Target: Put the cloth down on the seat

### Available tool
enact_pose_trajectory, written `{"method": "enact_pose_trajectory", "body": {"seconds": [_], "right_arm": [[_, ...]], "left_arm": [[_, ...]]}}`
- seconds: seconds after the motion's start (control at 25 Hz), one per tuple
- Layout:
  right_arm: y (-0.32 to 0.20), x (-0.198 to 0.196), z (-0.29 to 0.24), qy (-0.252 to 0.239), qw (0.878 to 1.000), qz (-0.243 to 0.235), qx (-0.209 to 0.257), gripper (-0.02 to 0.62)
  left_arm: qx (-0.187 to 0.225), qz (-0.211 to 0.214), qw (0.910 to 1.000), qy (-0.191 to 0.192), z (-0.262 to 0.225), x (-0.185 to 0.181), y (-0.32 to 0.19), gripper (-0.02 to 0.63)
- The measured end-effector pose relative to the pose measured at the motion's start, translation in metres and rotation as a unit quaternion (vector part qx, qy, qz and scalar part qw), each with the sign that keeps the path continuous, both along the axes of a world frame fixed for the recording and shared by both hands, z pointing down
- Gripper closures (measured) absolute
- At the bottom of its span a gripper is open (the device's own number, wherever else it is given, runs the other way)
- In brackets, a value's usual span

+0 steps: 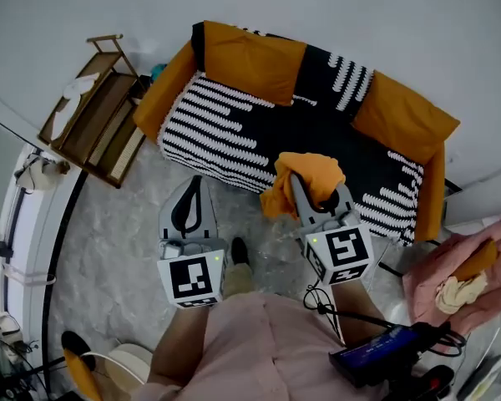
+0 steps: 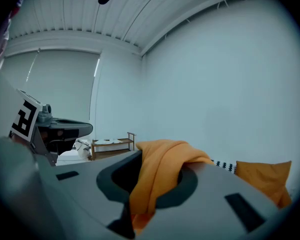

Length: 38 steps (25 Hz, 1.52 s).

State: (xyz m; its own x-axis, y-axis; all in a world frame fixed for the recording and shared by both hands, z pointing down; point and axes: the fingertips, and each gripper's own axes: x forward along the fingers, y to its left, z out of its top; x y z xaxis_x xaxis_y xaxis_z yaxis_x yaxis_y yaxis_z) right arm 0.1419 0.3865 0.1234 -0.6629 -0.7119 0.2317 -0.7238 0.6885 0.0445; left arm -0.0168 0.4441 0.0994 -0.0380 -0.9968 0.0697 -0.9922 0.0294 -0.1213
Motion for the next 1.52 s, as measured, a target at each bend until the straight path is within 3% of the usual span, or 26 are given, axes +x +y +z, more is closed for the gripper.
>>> {"method": "enact_pose_trajectory", "body": {"seconds": [0.52, 1.04, 1.52], "right_arm": [[-0.118, -0.090, -0.031, 0.000, 0.998, 0.041, 0.037, 0.534], [-0.197, -0.106, -0.021, 0.007, 0.999, 0.041, 0.028, 0.535], [-0.290, -0.112, 0.030, 0.014, 0.999, 0.028, -0.022, 0.534]], "left_arm": [[0.023, 0.036, 0.9991, 0.000, -0.020, -0.100, -0.123, 0.595], [0.005, 0.053, 0.9986, 0.000, 0.000, -0.107, -0.210, 0.595], [-0.035, 0.068, 0.9968, 0.024, 0.042, -0.093, -0.316, 0.595]]}}
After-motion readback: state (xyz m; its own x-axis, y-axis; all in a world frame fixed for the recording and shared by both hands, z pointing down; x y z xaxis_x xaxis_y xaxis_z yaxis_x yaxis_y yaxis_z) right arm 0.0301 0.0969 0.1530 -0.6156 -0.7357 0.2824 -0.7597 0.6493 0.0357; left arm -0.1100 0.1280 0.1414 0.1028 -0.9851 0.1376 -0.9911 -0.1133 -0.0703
